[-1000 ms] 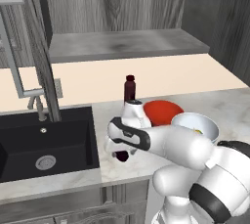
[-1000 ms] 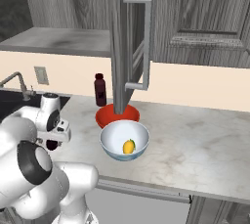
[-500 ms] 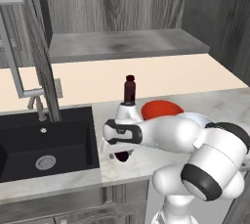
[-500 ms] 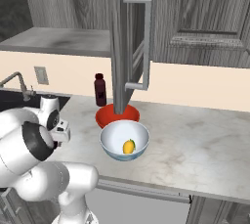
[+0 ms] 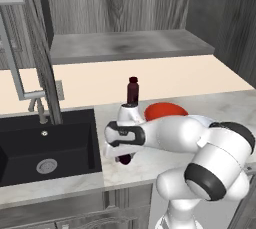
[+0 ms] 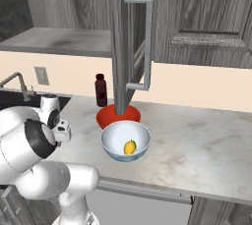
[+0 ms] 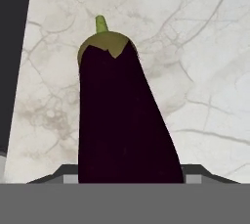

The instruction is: Pick both bowls and place them on the counter. Then place the lemon in one bowl and place the eggplant in the other bowl.

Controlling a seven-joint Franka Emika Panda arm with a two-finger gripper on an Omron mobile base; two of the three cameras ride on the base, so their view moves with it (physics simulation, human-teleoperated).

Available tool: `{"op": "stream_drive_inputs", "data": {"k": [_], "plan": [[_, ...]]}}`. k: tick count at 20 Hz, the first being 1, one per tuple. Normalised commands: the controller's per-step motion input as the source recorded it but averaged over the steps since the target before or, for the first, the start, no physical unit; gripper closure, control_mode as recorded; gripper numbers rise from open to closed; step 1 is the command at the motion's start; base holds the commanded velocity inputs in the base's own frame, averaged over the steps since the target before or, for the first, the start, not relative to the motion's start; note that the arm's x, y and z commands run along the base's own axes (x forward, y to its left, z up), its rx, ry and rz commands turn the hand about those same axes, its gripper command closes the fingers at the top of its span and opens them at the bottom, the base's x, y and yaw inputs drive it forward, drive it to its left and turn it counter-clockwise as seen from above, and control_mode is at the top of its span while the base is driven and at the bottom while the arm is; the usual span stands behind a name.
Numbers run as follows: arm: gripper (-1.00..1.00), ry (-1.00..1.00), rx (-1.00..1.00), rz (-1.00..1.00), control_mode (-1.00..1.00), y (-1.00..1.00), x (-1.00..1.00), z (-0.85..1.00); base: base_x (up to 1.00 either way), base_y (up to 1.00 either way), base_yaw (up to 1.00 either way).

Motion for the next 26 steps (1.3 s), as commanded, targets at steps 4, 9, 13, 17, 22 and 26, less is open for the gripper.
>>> {"op": "stream_drive_inputs", "data": {"k": [4, 9, 13, 17, 22, 26], "plan": [[1.00, 0.00, 0.00, 0.07, -1.00, -0.09, -0.13, 0.33, 0.00, 0.00, 0.00], [1.00, 0.00, 0.00, 0.06, -1.00, -0.12, -0.09, 0.52, 0.00, 0.00, 0.00], [1.00, 0.00, 0.00, 0.03, -1.00, -0.15, 0.00, 0.58, 0.00, 0.00, 0.00], [1.00, -0.03, 0.00, 0.00, -1.00, -0.26, 0.03, 0.45, 0.00, 0.00, 0.00], [1.00, -0.08, 0.00, 0.00, -1.00, -0.30, 0.19, 0.38, 0.00, 0.00, 0.00], [1.00, -0.05, 0.00, 0.00, -1.00, -0.30, 0.42, 0.22, 0.00, 0.00, 0.00]]}}
